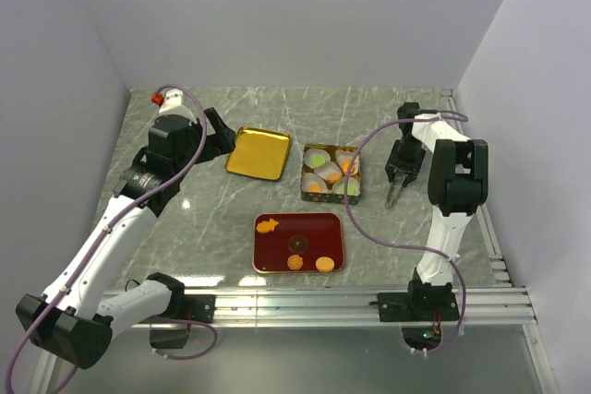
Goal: Pack the cookies
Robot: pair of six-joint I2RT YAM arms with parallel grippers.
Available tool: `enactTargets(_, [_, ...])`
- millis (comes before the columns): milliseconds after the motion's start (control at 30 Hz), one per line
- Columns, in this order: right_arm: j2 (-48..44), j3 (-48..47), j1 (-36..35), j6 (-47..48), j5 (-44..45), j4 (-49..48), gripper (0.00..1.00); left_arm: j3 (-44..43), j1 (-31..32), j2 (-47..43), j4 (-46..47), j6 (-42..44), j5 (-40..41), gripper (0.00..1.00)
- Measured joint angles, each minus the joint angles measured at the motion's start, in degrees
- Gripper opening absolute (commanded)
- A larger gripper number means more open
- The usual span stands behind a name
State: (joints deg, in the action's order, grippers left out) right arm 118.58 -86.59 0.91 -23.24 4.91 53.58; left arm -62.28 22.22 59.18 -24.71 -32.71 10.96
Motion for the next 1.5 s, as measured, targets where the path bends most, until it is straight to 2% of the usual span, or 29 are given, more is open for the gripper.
enactTargets(100, [-0.3,0.6,0.0,0.1,-0.3,-0.8,0.55,0.0,0.0,0.0,0.0,0.1,0.4,0.99])
enactTargets(333, [-1.4,1.8,0.1,0.2,0.5,-1.4,0.68,0.0,0.0,0.1,0.0,0.2,0.5,0.99])
enactTargets(500, [-2.6,2.3,0.2,0.1,1.8,-1.4,0.72,-0.2,0.0,1.2,-0.3,0.3,0.5,0.99])
enactTargets(700, [-8.9,2.4,0.2,-0.3,1.4,-1.3,0.77,-1.7,0.0,3.0,-0.5,0.3,0.4,0.99])
enactTargets(733, [-10.5,2.4,0.2,-0.3,1.4,-1.2,0.86,-2.0,0.0,3.3,-0.6,0.2,0.5,0.99])
enactTargets(933, [-19.6,2.9,0.1,-1.0,1.0,-0.4,0.88,-4.5,0.0,5.6,-1.7,-1.1,1.0,0.99])
enactTargets(1167, [-26.8,9.0,-0.5,-2.3,-2.2,0.0,0.88,-7.5,0.0,10.2,-3.0,-1.6,1.3,0.99])
enactTargets(1267, [-30.8,11.3,-3.2,-3.0,-3.9,0.5,0.88,-9.1,0.0,12.2,-3.4,-1.5,1.8,0.99])
enactTargets(1433, [-39.5,13.7,-13.8,-5.5,-7.3,0.5,0.86,-9.8,0.0,14.7,-3.9,-1.7,4.5,0.99])
enactTargets(1500, [-42.3,14.8,-17.4,-6.5,-8.8,0.4,0.86,-10.0,0.0,16.7,-4.3,-2.0,6.6,0.94])
